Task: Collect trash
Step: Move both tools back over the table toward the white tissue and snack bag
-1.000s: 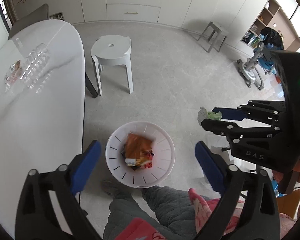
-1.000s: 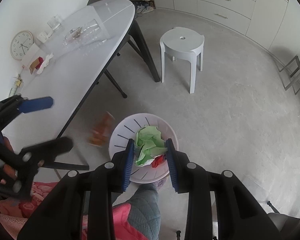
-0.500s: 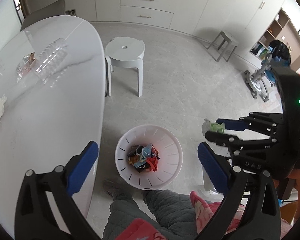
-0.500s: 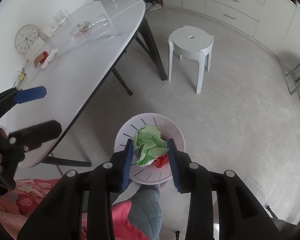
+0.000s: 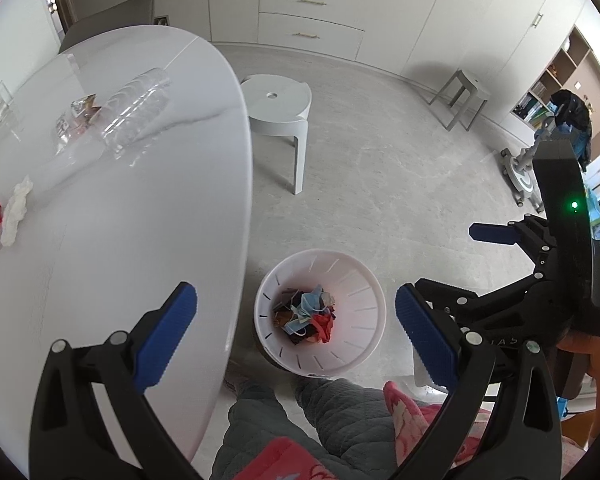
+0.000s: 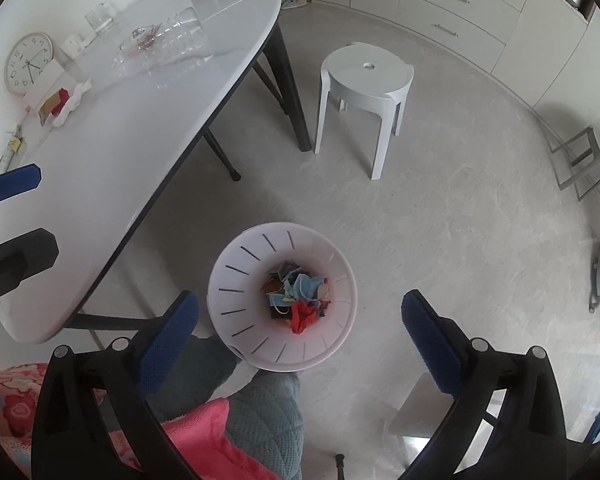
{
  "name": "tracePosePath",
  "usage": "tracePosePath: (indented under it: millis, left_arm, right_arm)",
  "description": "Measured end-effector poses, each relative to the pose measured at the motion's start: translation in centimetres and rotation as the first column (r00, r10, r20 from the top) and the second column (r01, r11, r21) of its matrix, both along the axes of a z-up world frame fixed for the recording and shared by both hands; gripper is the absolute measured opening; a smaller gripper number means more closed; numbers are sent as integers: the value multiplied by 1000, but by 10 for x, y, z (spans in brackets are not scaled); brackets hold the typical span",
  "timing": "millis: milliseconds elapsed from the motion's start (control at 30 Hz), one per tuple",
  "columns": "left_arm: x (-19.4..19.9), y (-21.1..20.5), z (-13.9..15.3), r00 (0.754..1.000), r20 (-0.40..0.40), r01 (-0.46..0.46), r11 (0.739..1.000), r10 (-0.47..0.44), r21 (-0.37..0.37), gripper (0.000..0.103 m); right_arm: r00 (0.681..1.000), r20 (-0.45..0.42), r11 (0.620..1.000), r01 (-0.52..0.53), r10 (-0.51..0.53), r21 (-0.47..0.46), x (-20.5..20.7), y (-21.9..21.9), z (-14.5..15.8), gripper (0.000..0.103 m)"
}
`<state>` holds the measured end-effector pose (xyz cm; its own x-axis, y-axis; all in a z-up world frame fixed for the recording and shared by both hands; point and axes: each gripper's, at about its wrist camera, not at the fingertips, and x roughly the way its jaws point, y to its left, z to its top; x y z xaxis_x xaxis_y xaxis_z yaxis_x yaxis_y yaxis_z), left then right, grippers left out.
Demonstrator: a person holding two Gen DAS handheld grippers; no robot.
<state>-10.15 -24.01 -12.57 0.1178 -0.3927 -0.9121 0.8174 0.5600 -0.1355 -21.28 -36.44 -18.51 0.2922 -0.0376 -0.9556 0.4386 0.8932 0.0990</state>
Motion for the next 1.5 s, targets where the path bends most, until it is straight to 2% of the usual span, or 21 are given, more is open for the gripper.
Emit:
tracePosePath:
  millis: [133, 300, 500, 667, 900, 1067, 1300, 1500]
  left_arm:
    - [15, 13, 0, 999, 0, -35, 999, 35, 1, 95]
    - [51, 39, 1, 993, 5, -122, 993, 122, -2, 95]
    - [111, 87, -2, 964, 39, -262, 965, 262, 6, 95]
    - [166, 124, -4, 928, 91, -364, 931, 361, 15, 95]
    - [237, 163, -11, 880, 139, -463, 886, 454, 36, 95]
    - [290, 179, -26, 836, 125, -542, 839, 535, 34, 95]
    - [342, 184, -54, 775, 79, -632, 774, 627, 48, 95]
    - [376, 178, -80, 749, 46, -663, 745, 662, 74, 95]
  right_arm:
    - [1000, 3, 1000, 1, -1, -1, 12, 6, 3, 101]
    - [1000, 17, 999, 7, -8, 35, 38, 15, 5, 101]
    - [999, 39, 999, -25, 23, 32, 83, 34, 13, 101]
    - [995, 61, 997, -75, 73, 25, 129, 55, 23, 101]
    - [983, 105, 988, -157, 154, 17, 204, 85, 38, 101]
    - [969, 138, 978, -208, 206, 5, 261, 102, 49, 101]
    - [952, 154, 963, -269, 265, 5, 337, 116, 48, 101]
    - [945, 158, 956, -293, 288, 9, 393, 115, 41, 101]
